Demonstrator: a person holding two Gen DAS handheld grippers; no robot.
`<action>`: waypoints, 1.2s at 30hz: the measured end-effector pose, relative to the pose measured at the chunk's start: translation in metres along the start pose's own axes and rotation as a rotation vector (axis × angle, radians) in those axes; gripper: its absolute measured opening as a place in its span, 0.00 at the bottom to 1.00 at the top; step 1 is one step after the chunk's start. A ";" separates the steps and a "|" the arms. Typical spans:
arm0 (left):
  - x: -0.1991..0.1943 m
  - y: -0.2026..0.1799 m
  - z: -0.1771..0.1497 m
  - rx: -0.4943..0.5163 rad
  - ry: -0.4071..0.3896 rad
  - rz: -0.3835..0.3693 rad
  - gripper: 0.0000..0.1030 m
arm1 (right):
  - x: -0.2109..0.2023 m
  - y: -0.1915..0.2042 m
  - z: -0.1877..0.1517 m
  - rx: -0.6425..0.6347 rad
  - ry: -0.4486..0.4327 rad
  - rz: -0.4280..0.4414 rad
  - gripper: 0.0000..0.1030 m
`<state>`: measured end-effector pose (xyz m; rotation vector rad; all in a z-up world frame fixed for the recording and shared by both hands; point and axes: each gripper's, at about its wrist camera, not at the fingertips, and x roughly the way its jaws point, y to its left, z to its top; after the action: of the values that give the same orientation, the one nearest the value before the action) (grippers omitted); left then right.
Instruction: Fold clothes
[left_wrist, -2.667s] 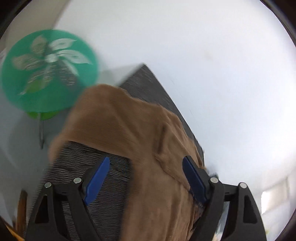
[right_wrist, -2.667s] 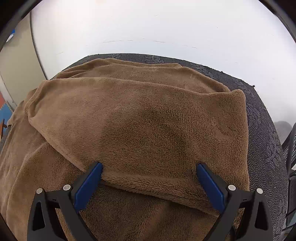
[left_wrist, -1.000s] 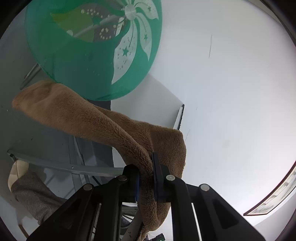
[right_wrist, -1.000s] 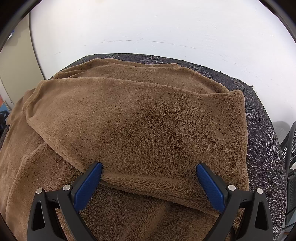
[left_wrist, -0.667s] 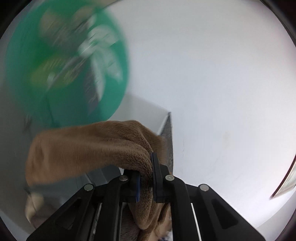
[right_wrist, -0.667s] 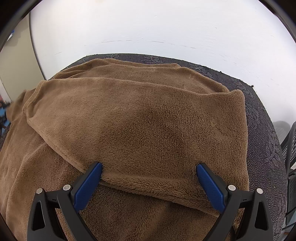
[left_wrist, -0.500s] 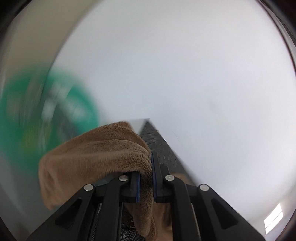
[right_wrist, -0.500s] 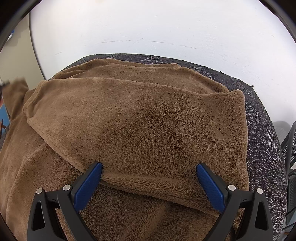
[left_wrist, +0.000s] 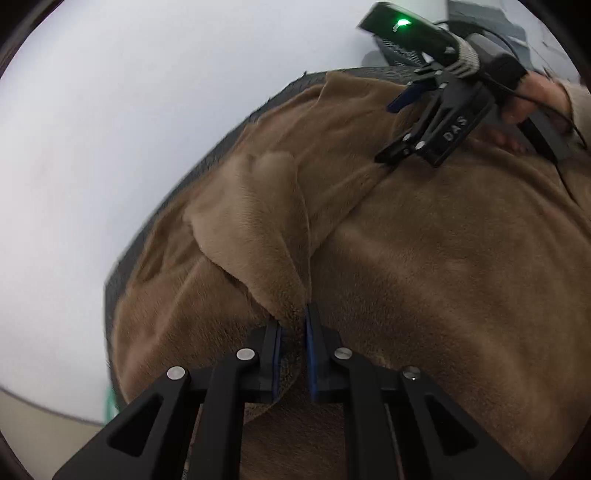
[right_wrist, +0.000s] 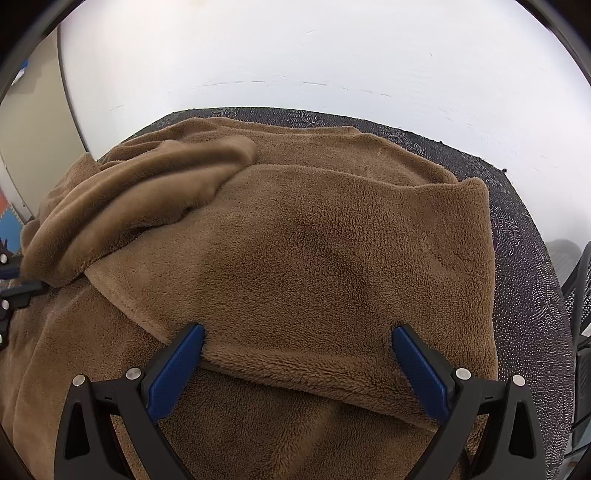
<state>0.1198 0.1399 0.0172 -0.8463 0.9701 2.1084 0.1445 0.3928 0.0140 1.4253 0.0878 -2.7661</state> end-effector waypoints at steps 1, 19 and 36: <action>-0.002 0.001 -0.001 -0.017 -0.002 -0.011 0.20 | 0.000 0.000 0.000 0.001 0.000 0.001 0.99; -0.012 0.008 -0.033 -0.363 -0.120 -0.178 0.63 | -0.032 0.006 0.092 0.229 -0.058 0.217 0.99; 0.003 0.033 -0.057 -0.582 -0.099 -0.260 0.78 | 0.086 0.132 0.160 -0.026 0.169 0.007 0.69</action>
<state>0.1085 0.0777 -0.0016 -1.0643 0.1658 2.1961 -0.0287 0.2506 0.0317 1.6470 0.1216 -2.6235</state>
